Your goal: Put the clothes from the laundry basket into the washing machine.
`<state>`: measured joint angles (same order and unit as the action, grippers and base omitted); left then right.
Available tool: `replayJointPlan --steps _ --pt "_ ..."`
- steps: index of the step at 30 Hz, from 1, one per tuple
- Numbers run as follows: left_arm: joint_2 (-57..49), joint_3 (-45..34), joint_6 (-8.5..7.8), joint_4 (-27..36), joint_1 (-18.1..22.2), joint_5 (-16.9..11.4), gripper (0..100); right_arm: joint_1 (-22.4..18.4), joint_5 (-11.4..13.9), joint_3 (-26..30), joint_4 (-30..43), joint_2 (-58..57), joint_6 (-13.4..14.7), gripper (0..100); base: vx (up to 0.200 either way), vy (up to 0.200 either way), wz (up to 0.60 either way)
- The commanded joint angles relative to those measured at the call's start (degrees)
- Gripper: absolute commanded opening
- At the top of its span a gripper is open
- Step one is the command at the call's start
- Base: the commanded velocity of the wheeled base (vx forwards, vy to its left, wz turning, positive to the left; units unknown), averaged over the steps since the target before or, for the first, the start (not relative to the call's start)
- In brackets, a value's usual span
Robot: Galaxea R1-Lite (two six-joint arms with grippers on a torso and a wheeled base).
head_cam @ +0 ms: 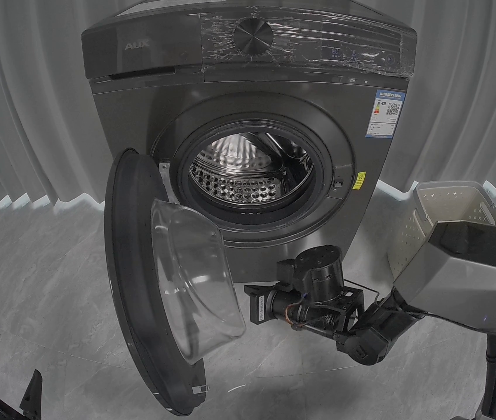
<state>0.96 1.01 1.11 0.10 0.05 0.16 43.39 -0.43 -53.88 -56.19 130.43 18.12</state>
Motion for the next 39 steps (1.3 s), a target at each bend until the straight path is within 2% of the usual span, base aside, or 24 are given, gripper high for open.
replayJointPlan --steps 1,14,19,25,33,39 --pt "-1.0 -0.9 0.03 0.0 0.0 0.0 100 1.5 0.1 -0.1 -1.1 2.3 0.0 0 0.000 0.000 0.00" --pt "-1.0 -0.9 -0.05 0.0 0.0 0.0 100 2.7 0.2 0.0 -2.3 2.0 0.5 0 0.000 0.000 0.00" --pt "-1.0 -0.9 -0.14 0.0 0.0 0.0 100 2.6 0.0 -1.6 -2.2 2.9 0.4 0 0.000 0.000 0.00" --pt "-1.0 -0.9 -0.05 0.0 0.0 0.0 100 2.6 0.0 -4.8 -1.3 5.5 0.3 0 -0.200 0.000 0.00" --pt "-1.0 -0.9 -0.05 0.0 0.0 0.0 100 5.8 0.6 -7.5 -2.7 7.3 0.3 0 0.000 0.000 0.00" --pt "-1.0 -0.9 0.03 0.0 0.0 0.0 100 5.6 0.4 -7.6 -3.4 7.2 0.4 0 0.000 0.000 0.00"
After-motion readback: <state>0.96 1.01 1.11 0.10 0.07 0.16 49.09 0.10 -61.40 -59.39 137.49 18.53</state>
